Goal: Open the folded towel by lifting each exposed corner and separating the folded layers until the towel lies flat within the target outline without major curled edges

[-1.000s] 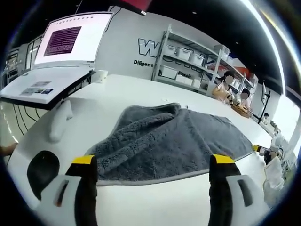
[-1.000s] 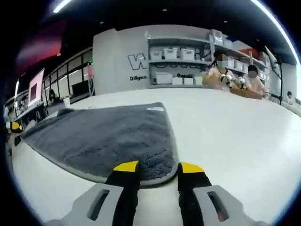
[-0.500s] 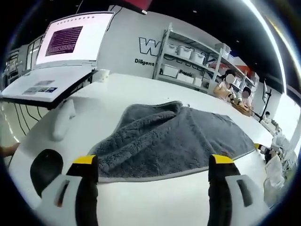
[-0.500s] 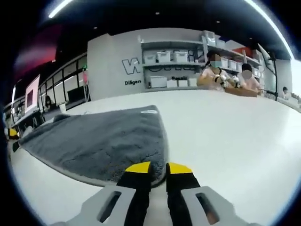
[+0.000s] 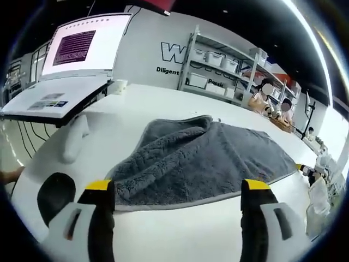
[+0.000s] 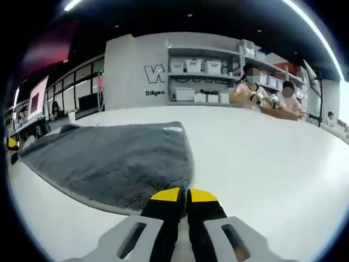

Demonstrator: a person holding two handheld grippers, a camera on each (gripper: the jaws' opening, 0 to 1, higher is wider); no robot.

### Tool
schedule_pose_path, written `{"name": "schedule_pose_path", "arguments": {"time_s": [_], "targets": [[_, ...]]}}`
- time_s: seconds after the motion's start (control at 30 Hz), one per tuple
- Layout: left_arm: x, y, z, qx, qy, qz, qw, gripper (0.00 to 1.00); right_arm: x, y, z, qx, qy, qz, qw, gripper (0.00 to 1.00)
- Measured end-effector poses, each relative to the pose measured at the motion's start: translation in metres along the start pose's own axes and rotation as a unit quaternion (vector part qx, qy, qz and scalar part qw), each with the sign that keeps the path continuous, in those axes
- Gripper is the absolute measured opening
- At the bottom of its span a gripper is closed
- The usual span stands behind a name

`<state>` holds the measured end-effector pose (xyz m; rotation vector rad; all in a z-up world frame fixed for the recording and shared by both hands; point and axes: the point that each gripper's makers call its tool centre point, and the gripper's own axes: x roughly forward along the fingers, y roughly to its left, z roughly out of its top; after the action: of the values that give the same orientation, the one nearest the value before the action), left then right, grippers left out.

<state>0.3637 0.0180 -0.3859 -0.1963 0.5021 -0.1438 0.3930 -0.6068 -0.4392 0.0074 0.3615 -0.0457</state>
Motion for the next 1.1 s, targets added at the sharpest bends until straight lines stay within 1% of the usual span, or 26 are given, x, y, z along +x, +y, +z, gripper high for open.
{"name": "schedule_pose_path", "arguments": {"time_s": [0.17,0.43,1.1], "targets": [[0.001,-0.002,0.002,0.0,-0.002,-0.003,1.0,0.95,-0.001,-0.002,0.0,-0.013,0.004,-0.007,0.9999,0.0],[0.002,-0.002,0.0,0.003,0.003,-0.004,1.0,0.95,-0.003,-0.007,-0.002,-0.018,0.005,-0.014,0.9997,0.0],[0.005,-0.005,-0.008,0.006,0.016,-0.009,0.9998,0.95,-0.017,-0.021,-0.007,-0.01,0.008,-0.028,0.9995,0.0]]}}
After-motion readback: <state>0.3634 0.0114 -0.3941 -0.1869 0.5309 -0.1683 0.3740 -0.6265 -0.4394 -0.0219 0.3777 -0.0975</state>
